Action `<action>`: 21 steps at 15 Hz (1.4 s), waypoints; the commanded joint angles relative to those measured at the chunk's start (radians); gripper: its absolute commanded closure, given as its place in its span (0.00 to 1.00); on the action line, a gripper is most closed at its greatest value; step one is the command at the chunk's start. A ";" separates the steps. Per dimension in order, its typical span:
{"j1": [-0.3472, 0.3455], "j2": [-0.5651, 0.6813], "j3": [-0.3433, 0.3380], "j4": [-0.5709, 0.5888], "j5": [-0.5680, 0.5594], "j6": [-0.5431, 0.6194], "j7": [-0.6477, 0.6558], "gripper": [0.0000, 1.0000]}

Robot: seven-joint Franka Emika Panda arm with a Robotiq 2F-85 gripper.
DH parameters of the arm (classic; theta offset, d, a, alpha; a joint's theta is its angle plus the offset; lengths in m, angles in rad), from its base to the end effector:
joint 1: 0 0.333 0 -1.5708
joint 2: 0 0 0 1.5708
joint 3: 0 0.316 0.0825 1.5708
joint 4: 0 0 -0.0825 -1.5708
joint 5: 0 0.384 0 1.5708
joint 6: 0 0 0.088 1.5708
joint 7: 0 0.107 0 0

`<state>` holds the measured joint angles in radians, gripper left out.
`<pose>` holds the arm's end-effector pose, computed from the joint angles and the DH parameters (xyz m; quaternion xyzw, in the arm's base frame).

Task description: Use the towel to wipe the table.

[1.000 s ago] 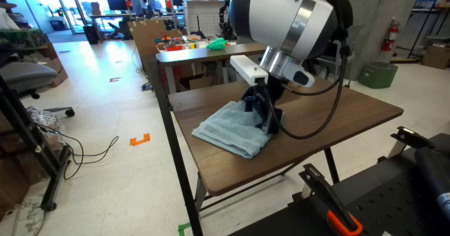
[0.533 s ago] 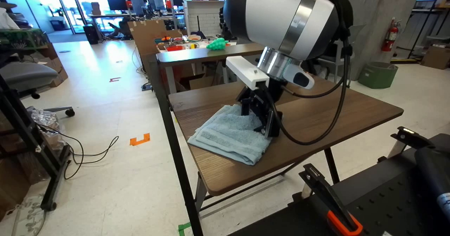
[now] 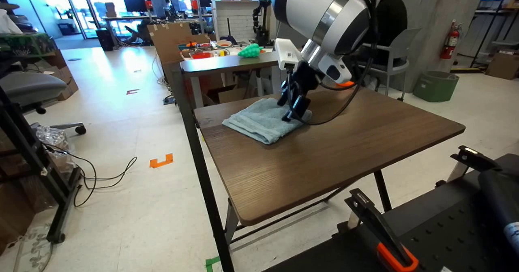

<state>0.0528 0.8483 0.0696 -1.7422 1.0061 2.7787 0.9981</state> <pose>0.6515 0.0394 0.0958 -0.5914 0.7679 0.0618 0.2384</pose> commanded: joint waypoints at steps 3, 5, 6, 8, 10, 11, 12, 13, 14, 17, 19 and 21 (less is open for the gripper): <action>0.008 0.123 -0.022 0.162 0.022 0.030 0.070 0.00; 0.013 0.126 -0.045 0.170 0.006 0.040 0.096 0.00; 0.008 0.120 -0.056 0.170 0.005 0.054 0.100 0.00; -0.004 0.114 -0.081 0.176 0.005 0.090 0.108 0.00; 0.000 0.108 -0.149 0.164 -0.024 0.124 0.154 0.00; 0.020 0.110 -0.203 0.149 -0.057 0.152 0.189 0.00; 0.034 0.102 -0.256 0.124 -0.101 0.148 0.216 0.00; 0.065 0.098 -0.324 0.105 -0.127 0.135 0.248 0.00; 0.088 0.105 -0.380 0.094 -0.168 0.127 0.280 0.00; 0.139 0.104 -0.490 0.034 -0.340 0.116 0.398 0.00; 0.159 0.109 -0.524 0.017 -0.444 0.105 0.471 0.00; 0.170 0.099 -0.539 -0.005 -0.545 0.092 0.528 0.00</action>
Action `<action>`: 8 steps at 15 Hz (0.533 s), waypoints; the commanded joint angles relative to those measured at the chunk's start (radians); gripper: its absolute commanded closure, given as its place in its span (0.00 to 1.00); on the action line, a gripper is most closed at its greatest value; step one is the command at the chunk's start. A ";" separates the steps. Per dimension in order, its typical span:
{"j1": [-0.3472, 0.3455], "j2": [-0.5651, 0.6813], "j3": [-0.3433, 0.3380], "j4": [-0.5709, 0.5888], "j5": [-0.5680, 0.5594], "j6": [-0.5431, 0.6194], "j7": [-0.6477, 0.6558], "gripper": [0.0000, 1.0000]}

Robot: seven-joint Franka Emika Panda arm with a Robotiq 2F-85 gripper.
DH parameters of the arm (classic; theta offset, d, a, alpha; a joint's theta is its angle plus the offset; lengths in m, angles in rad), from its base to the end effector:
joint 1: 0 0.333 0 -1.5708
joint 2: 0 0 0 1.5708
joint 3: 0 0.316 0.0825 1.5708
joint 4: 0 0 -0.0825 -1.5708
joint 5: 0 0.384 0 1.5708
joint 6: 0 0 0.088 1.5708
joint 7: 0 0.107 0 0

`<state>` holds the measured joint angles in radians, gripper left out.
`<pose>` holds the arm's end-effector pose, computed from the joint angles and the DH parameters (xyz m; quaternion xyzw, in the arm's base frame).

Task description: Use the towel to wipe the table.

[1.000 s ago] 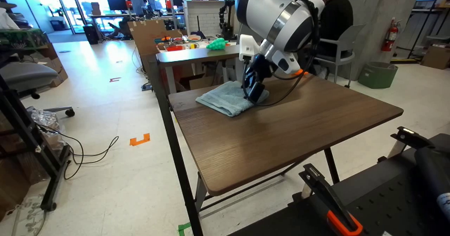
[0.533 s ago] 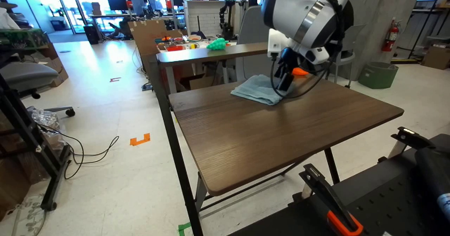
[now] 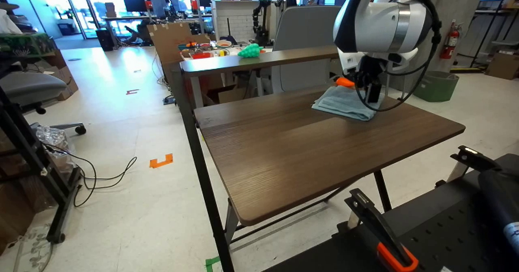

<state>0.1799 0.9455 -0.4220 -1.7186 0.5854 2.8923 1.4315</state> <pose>0.6563 -0.1630 0.1130 -0.5293 0.8289 -0.1681 0.0673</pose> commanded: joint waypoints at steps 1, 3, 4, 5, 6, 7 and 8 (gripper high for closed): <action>0.045 -0.010 -0.049 -0.044 -0.172 -0.024 0.115 0.00; 0.022 -0.049 -0.007 -0.074 -0.242 -0.045 0.086 0.00; 0.005 -0.083 0.026 -0.101 -0.269 -0.054 0.046 0.00; -0.019 -0.116 0.072 -0.127 -0.290 -0.067 0.000 0.00; -0.023 -0.141 0.094 -0.158 -0.306 -0.079 -0.023 0.00; -0.031 -0.169 0.126 -0.197 -0.311 -0.086 -0.050 0.00; -0.038 -0.199 0.152 -0.244 -0.314 -0.094 -0.075 0.00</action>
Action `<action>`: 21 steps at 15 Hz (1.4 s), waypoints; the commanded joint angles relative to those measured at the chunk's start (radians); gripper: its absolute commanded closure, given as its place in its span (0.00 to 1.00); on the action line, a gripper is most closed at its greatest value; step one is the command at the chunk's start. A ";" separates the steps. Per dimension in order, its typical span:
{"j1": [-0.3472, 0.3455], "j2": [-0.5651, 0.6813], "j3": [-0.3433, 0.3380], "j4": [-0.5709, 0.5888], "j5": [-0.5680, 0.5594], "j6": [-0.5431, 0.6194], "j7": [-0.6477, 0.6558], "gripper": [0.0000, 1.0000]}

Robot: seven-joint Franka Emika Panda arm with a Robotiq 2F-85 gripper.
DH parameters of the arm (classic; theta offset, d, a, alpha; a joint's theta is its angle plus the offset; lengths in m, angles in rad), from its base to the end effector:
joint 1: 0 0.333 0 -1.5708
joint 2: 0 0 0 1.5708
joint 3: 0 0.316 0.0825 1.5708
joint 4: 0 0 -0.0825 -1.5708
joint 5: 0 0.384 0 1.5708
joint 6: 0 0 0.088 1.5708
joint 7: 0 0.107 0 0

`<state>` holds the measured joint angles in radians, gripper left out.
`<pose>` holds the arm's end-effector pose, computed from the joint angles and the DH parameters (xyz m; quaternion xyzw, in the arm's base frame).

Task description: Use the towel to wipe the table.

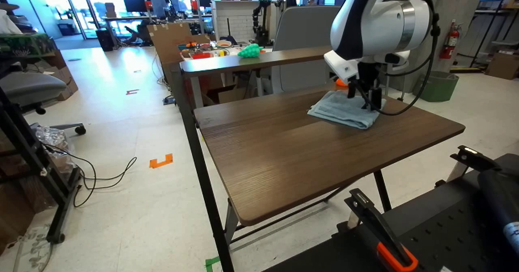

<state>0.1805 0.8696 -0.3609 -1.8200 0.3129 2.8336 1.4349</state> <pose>0.6393 -0.1180 0.1044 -0.6328 0.7634 -0.1292 0.0099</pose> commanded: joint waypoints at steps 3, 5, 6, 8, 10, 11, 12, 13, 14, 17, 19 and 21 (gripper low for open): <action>-0.058 -0.196 0.142 -0.249 -0.053 -0.086 -0.158 0.00; -0.051 -0.231 0.131 -0.290 -0.073 -0.168 -0.182 0.00; -0.048 -0.241 0.121 -0.296 -0.089 -0.219 -0.185 0.00; -0.042 -0.245 0.093 -0.288 -0.126 -0.291 -0.144 0.00; -0.067 -0.235 0.089 -0.253 -0.121 -0.344 -0.104 0.00; -0.081 -0.228 0.090 -0.236 -0.110 -0.358 -0.084 0.00; -0.093 -0.221 0.092 -0.223 -0.106 -0.365 -0.067 0.00; -0.103 -0.216 0.091 -0.214 -0.106 -0.368 -0.050 0.00; -0.113 -0.214 0.092 -0.205 -0.104 -0.366 -0.033 0.00; -0.135 -0.195 0.080 -0.174 -0.108 -0.359 0.036 0.00; -0.143 -0.171 0.068 -0.147 -0.110 -0.343 0.092 0.00; -0.147 -0.139 0.053 -0.110 -0.104 -0.299 0.164 0.00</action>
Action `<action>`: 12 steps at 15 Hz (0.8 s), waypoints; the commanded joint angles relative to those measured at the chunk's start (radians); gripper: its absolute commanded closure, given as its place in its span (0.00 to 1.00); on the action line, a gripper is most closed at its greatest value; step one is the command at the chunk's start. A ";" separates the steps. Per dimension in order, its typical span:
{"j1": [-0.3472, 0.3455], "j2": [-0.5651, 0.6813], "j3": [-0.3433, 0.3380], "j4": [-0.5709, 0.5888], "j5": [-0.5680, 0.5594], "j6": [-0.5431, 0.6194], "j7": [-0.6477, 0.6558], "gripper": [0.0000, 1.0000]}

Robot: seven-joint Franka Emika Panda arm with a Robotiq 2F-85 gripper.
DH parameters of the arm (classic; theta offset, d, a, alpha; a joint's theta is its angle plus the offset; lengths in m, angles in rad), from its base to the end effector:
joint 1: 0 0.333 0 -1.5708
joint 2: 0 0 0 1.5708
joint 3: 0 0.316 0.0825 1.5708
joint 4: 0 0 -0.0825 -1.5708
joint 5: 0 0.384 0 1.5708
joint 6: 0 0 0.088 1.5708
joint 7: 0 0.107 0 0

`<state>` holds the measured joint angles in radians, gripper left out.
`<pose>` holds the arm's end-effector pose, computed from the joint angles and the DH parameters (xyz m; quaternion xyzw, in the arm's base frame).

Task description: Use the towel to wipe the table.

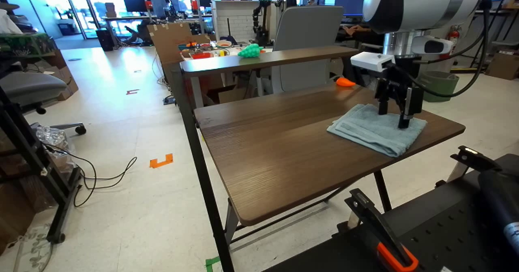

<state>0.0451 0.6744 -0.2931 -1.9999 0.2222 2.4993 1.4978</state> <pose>0.5634 -0.1478 0.1180 0.5860 -0.8069 -0.0349 0.0655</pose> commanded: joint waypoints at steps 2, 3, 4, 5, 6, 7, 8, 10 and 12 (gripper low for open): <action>-0.030 0.100 -0.014 0.138 0.011 0.082 0.175 0.00; -0.038 0.124 -0.012 0.178 0.020 0.093 0.218 0.00; -0.043 0.146 -0.014 0.213 0.022 0.106 0.262 0.00; -0.043 0.169 -0.023 0.248 0.018 0.115 0.313 0.00; -0.046 0.200 -0.031 0.290 0.016 0.109 0.368 0.00; -0.047 0.226 -0.037 0.326 0.014 0.100 0.423 0.00; -0.062 0.260 -0.035 0.376 0.005 0.083 0.450 0.00; -0.081 0.300 -0.007 0.438 -0.001 0.062 0.466 0.00; -0.081 0.322 0.030 0.479 0.003 0.048 0.470 0.00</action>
<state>-0.0175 0.9206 -0.3160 -1.6301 0.2262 2.5763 1.9362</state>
